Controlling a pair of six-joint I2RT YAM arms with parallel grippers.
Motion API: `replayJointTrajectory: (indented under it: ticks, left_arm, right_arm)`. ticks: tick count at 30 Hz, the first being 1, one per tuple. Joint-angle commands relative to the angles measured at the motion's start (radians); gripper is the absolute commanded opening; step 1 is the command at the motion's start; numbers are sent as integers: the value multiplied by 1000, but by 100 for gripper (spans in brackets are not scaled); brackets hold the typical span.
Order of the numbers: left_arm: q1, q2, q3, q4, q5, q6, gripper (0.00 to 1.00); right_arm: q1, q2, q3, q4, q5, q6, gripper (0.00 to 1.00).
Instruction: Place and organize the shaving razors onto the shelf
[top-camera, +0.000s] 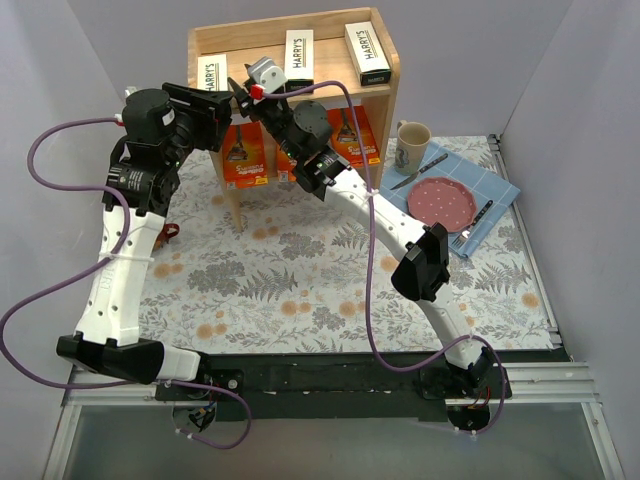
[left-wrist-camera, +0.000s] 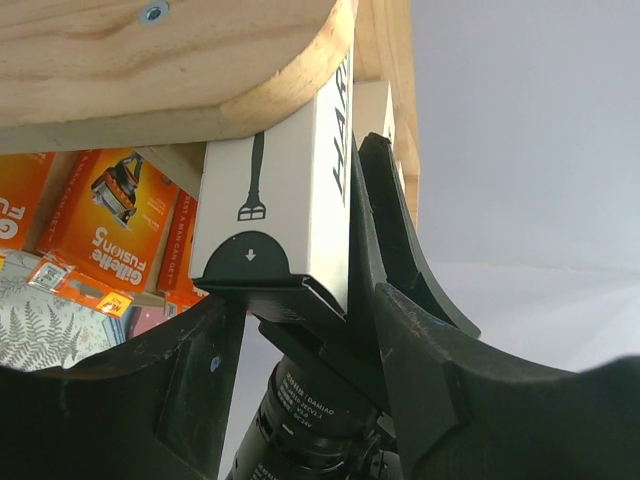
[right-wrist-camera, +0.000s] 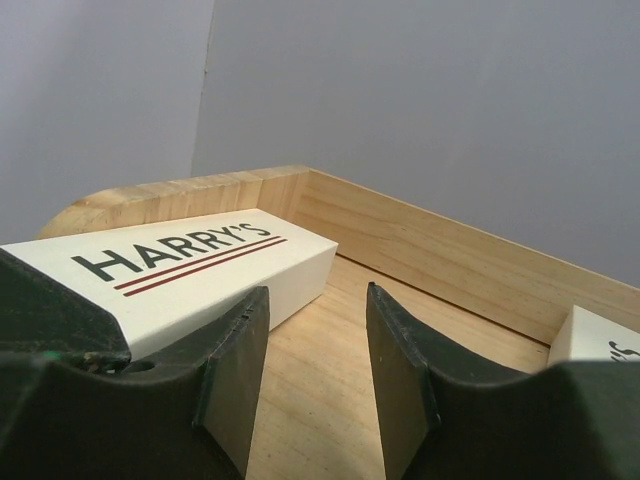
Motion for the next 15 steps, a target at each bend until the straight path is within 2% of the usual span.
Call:
replayJointTrajectory:
  ticks: [1, 15]
  left_arm:
    - [-4, -2, 31, 17, -48, -40, 53]
    - [-6, -29, -55, 17, 27, -19, 60]
  right_arm:
    - [20, 17, 38, 40, 25, -23, 52]
    - [6, -81, -44, 36, 61, -92, 54]
